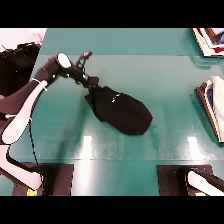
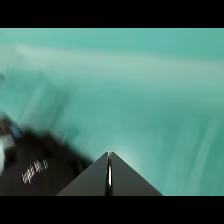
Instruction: Fold the shirts.
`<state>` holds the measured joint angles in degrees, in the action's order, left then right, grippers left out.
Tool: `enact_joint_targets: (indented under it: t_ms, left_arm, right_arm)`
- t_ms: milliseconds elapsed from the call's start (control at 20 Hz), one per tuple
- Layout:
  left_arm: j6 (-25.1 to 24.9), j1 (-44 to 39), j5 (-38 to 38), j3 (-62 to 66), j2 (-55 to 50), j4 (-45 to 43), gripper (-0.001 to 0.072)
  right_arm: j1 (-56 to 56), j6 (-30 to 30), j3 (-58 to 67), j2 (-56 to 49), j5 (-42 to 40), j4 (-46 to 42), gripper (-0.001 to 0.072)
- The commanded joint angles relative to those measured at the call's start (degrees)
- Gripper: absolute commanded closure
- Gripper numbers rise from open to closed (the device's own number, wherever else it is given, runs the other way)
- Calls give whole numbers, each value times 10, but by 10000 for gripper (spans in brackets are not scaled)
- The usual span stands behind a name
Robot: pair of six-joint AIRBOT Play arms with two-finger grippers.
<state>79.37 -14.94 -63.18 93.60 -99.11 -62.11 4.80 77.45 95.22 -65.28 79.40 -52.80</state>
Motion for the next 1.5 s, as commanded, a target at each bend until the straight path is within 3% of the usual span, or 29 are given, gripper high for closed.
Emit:
enact_joint_targets:
  t_ms: [0, 50, 100, 150, 200, 400, 600, 650, 750, 850, 1050, 1450]
  left_arm:
    - [-1, 0, -35, 107, 26, -65, 684]
    - [-1, 0, -35, 132, 35, -69, 683]
    - [-1, 0, -33, 150, 41, -69, 683]
    - [-1, 0, -35, 163, 46, -69, 683]
    - [-1, 0, -34, 169, 49, -69, 683]
    - [1, 0, -50, 168, 49, -69, 683]
    - [1, 0, -62, 168, 49, -69, 683]
    - [1, 0, -66, 168, 49, -69, 683]
    - [1, 0, -73, 168, 49, -69, 683]
    - [1, 0, -81, 168, 49, -69, 683]
    - [3, 0, -72, 170, 79, -74, 685]
    - [3, 0, -28, 229, 307, -101, 684]
  right_arm:
    - [0, 17, -115, 1, 41, -43, 691]
    - [0, 16, -172, 1, 28, -39, 681]
    - [-2, 16, -228, 0, 9, -33, 531]
    - [-6, 16, -289, -1, -21, -19, 237]
    - [-14, 15, -341, -5, -50, 1, 137]
    - [-87, -26, -471, -70, -143, 73, 138]
    - [-153, -61, -471, -158, -209, 148, 141]
    - [-163, -61, -456, -177, -220, 153, 175]
    - [-175, -62, -422, -207, -232, 152, 327]
    - [-178, -76, -391, -220, -241, 151, 679]
    - [-161, -81, -335, -185, -242, 150, 693]
    - [-113, -81, -141, 64, -203, 44, 693]
